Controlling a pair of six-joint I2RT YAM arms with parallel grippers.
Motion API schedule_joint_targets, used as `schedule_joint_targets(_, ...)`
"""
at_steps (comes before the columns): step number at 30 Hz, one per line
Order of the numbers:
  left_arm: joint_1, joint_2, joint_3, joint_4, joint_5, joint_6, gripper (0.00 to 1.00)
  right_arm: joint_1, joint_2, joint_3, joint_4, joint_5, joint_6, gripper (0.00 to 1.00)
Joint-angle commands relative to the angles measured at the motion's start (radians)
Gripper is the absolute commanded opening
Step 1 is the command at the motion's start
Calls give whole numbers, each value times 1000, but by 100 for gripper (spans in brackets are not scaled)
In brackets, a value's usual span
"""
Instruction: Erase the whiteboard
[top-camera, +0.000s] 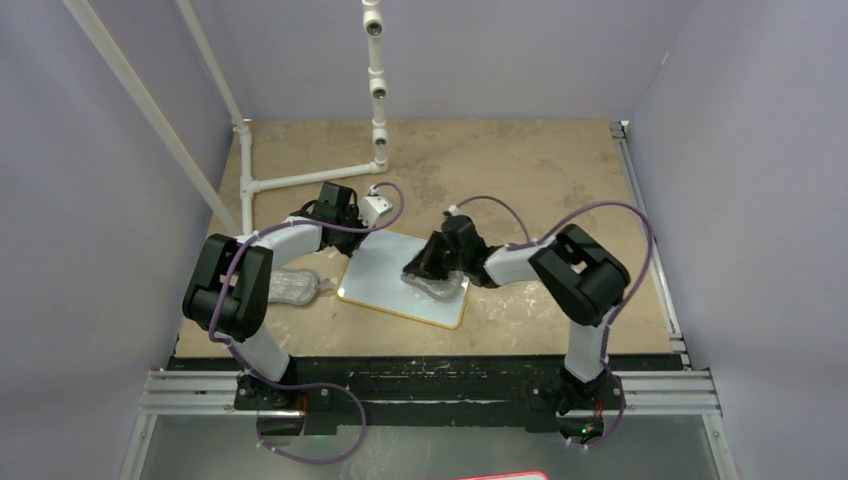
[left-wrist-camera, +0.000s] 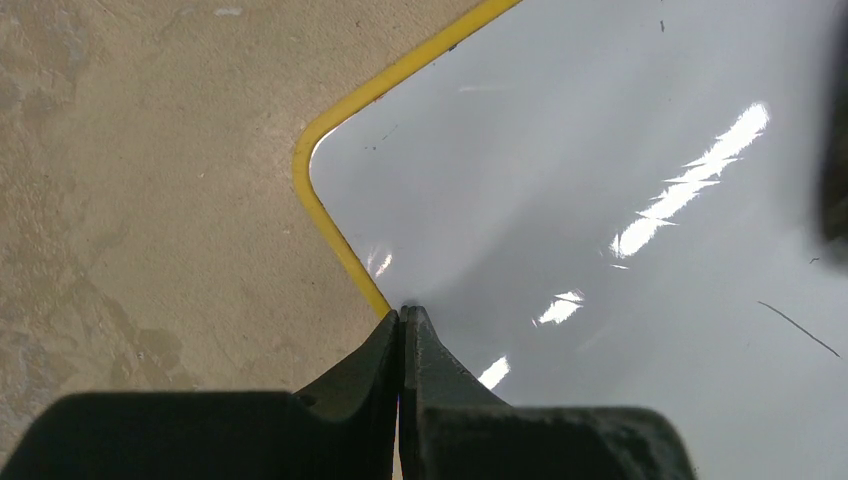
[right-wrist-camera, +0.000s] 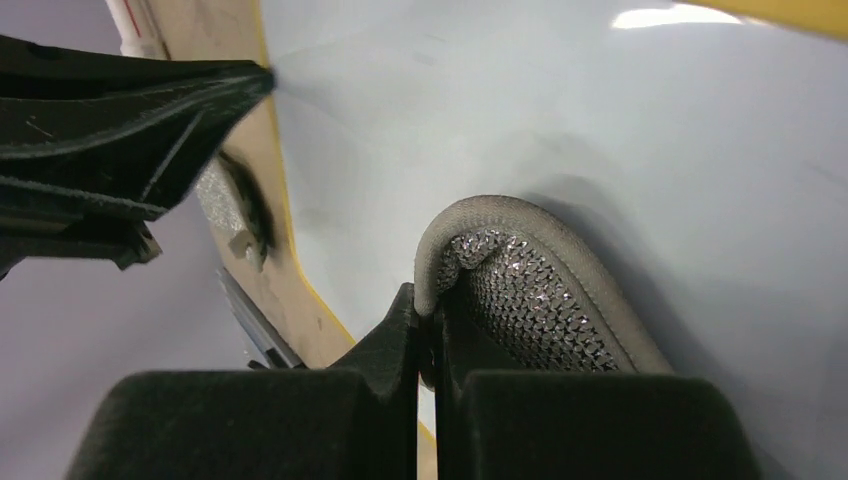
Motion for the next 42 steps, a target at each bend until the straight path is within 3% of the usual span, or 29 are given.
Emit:
schedule_joint_targets(1, -6, 30, -49, -136, -9, 1, 0, 123, 196, 256, -94, -18, -139, 0)
schedule_joint_targets(4, -6, 35, -44, -138, -17, 3, 0, 174, 266, 348, -89, -103, -178, 0)
schedule_joint_targets(6, -6, 35, -40, -138, -18, 4, 0, 174, 251, 307, -126, -122, -174, 0)
schedule_joint_targets(14, -6, 27, -41, -136, -25, 14, 0, -27, -108, -203, -195, 0, -203, 0)
schedule_joint_targets(18, -6, 21, -45, -134, -33, 20, 0, -81, -304, -334, -261, 56, -206, 0)
schedule_joint_targets(23, -6, 26, -39, -137, -30, 16, 0, -66, -258, -288, -247, 35, -243, 0)
schedule_joint_targets(31, -7, 36, -31, -141, -31, 8, 0, 122, -76, -149, -146, -137, -288, 0)
schedule_joint_targets(37, -7, 34, -24, -147, -38, 13, 0, 88, -203, -255, -267, -85, -307, 0)
schedule_joint_targets(42, -8, 34, -23, -148, -34, 12, 0, -38, -298, -331, -303, -57, -332, 0)
